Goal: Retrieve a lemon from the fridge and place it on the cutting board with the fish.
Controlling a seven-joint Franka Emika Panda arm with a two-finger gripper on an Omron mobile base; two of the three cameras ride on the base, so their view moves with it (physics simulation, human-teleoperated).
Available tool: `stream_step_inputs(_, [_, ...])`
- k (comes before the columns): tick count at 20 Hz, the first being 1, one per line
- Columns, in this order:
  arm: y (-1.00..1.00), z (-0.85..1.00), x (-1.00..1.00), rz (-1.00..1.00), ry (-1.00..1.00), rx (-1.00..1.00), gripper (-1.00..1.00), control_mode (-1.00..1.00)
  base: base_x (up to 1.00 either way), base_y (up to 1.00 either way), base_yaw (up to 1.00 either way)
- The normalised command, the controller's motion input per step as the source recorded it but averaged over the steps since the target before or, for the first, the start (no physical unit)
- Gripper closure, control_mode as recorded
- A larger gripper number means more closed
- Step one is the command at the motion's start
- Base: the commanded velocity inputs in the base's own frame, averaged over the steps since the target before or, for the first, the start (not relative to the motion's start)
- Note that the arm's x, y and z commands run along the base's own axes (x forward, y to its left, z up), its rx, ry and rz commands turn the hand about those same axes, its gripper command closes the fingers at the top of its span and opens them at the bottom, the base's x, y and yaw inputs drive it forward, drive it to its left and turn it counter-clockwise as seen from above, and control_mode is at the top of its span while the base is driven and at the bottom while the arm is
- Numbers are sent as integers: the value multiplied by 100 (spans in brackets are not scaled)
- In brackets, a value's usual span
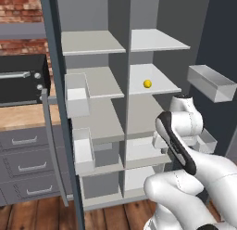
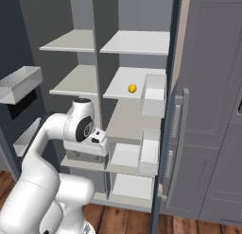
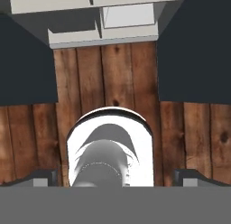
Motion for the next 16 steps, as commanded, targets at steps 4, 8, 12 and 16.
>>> stream_step_inputs(4, [0, 0, 0, 0, 0, 0, -100, -100, 0, 0, 0])
stream_step_inputs(8, [0, -3, 0, 0, 0, 0, -100, -100, 0, 0, 0])
stream_step_inputs(12, [0, -11, 0, 0, 0, 0, -100, -100, 0, 0, 0])
stream_step_inputs(16, [0, -3, 0, 0, 0, 0, -100, -100, 0, 0, 0])
